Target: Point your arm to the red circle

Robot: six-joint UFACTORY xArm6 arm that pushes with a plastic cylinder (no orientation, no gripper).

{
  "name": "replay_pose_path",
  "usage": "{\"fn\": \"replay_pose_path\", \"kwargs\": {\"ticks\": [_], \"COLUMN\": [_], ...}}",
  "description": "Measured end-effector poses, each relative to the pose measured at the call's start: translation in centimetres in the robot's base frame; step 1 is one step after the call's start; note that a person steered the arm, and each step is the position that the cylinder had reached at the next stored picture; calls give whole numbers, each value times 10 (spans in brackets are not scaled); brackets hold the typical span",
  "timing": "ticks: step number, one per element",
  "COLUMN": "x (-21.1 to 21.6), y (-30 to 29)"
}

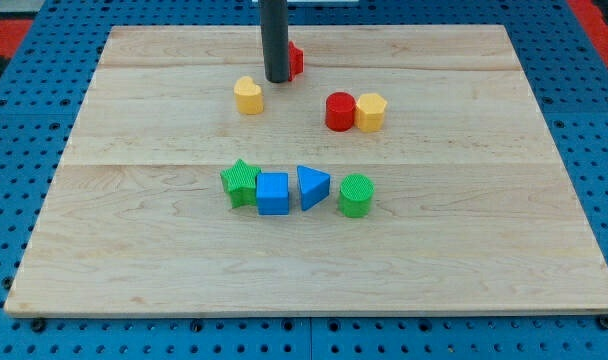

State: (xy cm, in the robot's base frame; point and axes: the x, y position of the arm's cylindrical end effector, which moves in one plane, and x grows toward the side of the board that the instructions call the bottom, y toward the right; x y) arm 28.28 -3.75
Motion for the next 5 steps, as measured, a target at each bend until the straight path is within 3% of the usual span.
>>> {"fn": "replay_pose_path", "kwargs": {"ticks": [1,3,5], "x": [-18,-14,50], "y": [0,0,0]}}
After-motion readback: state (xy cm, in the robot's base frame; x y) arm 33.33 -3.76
